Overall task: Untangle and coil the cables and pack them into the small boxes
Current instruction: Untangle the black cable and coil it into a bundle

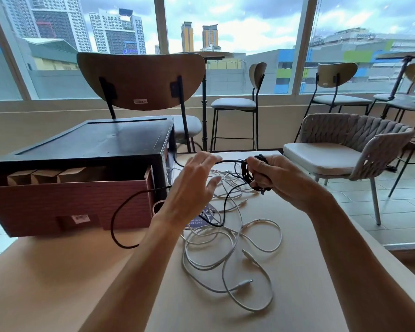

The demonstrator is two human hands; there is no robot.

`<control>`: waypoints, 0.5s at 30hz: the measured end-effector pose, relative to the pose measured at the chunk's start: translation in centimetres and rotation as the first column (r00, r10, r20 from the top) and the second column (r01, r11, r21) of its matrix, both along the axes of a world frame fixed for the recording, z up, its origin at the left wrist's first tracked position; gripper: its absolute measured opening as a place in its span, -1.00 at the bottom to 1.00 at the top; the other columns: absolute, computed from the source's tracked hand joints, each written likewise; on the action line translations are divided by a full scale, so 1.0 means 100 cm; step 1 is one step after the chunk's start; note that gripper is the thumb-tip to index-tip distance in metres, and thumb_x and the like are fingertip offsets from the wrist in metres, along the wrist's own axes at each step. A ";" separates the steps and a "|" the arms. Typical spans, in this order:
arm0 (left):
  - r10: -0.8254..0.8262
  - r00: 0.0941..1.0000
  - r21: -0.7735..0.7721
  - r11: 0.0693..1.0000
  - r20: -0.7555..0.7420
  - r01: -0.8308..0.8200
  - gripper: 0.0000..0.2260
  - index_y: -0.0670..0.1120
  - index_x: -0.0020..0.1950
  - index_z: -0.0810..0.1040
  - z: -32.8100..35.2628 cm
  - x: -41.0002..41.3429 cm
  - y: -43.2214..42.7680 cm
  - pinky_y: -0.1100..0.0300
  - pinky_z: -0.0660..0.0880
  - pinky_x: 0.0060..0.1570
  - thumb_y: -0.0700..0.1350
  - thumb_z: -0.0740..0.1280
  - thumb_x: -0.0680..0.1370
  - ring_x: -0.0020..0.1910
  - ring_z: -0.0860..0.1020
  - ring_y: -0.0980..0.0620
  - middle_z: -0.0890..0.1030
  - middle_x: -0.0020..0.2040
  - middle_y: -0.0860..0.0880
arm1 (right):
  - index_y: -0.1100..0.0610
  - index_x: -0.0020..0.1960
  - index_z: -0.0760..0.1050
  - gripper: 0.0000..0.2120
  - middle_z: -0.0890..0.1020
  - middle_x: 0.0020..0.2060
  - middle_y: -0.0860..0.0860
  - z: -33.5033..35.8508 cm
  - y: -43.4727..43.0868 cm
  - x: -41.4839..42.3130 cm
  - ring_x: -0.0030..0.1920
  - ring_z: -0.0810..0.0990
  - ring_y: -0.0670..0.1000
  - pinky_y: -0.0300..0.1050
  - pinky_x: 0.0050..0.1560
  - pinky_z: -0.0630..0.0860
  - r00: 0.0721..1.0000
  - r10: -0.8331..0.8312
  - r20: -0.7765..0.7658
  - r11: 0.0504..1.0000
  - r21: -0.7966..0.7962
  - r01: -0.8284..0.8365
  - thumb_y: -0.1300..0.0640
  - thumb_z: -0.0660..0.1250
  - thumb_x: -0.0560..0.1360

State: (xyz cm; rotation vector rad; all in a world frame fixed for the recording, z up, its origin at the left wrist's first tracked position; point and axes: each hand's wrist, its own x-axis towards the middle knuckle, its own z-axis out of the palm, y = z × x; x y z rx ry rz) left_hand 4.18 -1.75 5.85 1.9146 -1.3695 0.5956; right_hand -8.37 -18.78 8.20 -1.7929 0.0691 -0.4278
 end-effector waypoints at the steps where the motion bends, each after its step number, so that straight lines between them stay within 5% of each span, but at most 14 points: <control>1: 0.006 1.000 0.024 1.000 -0.019 -0.005 -0.60 -0.15 0.39 0.48 -0.003 -0.001 -0.001 0.19 0.54 0.15 -0.17 0.42 0.55 0.10 0.56 0.01 0.56 0.25 -0.10 | 0.16 -0.22 0.40 -0.71 0.34 -0.52 -0.10 0.001 0.001 -0.001 -0.40 0.30 -0.06 -0.17 -0.14 0.47 1.000 0.011 0.011 0.997 0.071 -0.011 0.09 0.19 0.65; 7: 0.041 0.992 0.079 0.996 -0.118 -0.032 -0.86 -0.16 0.11 0.57 -0.009 0.001 -0.003 0.43 0.40 -0.17 -0.13 0.34 0.61 -0.14 0.56 0.05 0.62 -0.06 -0.06 | 0.20 -0.12 0.48 -0.75 0.30 -0.52 -0.09 0.005 -0.002 -0.001 -0.48 0.26 -0.11 -0.15 -0.05 0.52 0.992 0.043 0.120 0.910 0.405 -0.089 0.03 0.23 0.59; 12: 0.080 0.979 0.011 0.997 -0.186 -0.079 -0.85 -0.16 -0.06 0.51 -0.010 0.005 -0.004 -0.03 0.58 -0.18 -0.16 0.22 0.66 -0.20 0.59 -0.05 0.59 -0.17 -0.11 | 0.19 -0.11 0.48 -0.75 0.30 -0.51 -0.09 0.003 -0.003 0.000 -0.49 0.24 -0.12 -0.16 -0.09 0.54 0.981 0.125 0.146 0.842 0.508 -0.183 0.03 0.20 0.61; 15: 0.129 0.955 -0.065 0.986 -0.266 -0.151 -0.81 -0.11 -0.13 0.43 -0.009 0.006 -0.002 0.06 0.52 -0.30 -0.12 0.20 0.67 -0.22 0.56 -0.06 0.56 -0.20 -0.10 | 0.20 -0.09 0.48 -0.74 0.30 -0.51 -0.10 0.003 -0.001 -0.001 -0.50 0.23 -0.13 -0.17 -0.09 0.56 0.972 0.213 0.101 0.837 0.495 -0.235 0.02 0.18 0.61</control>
